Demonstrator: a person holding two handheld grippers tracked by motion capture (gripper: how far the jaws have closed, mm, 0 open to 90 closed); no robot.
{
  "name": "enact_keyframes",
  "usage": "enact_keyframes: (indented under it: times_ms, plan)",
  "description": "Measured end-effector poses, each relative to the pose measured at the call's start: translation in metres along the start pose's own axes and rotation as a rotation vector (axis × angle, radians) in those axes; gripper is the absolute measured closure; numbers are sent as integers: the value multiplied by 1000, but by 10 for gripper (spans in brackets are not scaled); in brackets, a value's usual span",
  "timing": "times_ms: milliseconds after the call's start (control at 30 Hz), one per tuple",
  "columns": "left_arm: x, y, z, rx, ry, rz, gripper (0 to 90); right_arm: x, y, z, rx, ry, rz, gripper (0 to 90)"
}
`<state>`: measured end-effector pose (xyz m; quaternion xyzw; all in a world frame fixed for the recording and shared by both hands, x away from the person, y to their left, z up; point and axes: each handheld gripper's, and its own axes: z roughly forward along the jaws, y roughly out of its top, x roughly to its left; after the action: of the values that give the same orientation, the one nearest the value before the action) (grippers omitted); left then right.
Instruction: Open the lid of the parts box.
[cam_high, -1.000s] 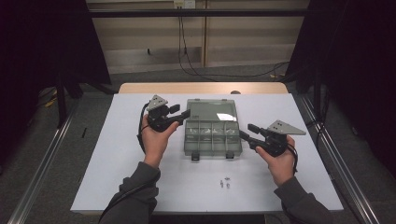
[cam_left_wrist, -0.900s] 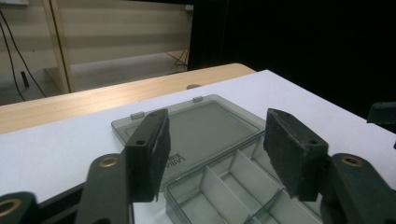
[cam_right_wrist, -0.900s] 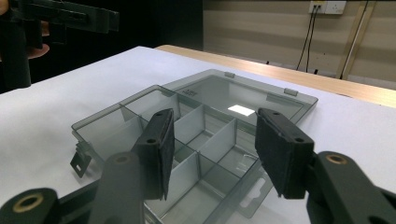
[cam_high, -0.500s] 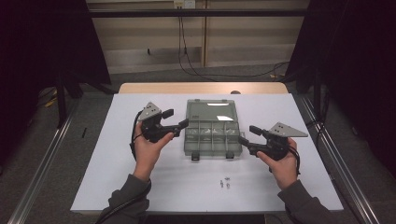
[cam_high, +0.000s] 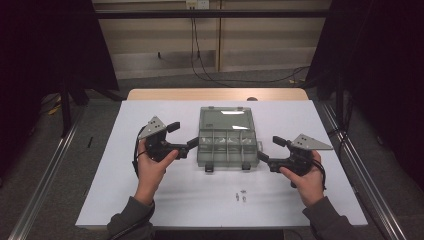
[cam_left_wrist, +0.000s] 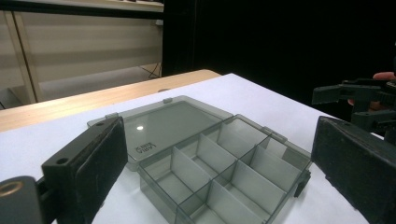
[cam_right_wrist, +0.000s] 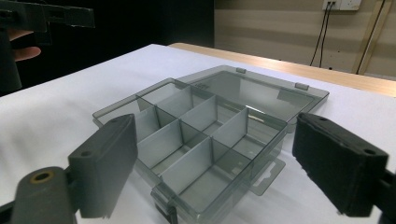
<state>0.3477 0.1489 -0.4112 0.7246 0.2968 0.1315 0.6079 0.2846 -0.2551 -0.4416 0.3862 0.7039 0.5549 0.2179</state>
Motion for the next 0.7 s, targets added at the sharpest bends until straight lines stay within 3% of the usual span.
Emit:
enact_keyframes:
  times_ms: [133,300,333,367,700]
  plan:
    - [1,-5,-7,28,14,4,35,1,-2,-3,0,4,1,115]
    - [4,-11,-17,23,6,8,35,0,-4,-7,-2,14,4,104]
    - [3,-12,-19,24,21,9,35,0,-4,-8,-3,6,4,102]
    - [4,-13,-21,17,5,13,35,0,-5,-9,-2,9,2,99]
    - [5,-19,-41,29,28,29,35,3,-7,-12,9,16,-11,83]
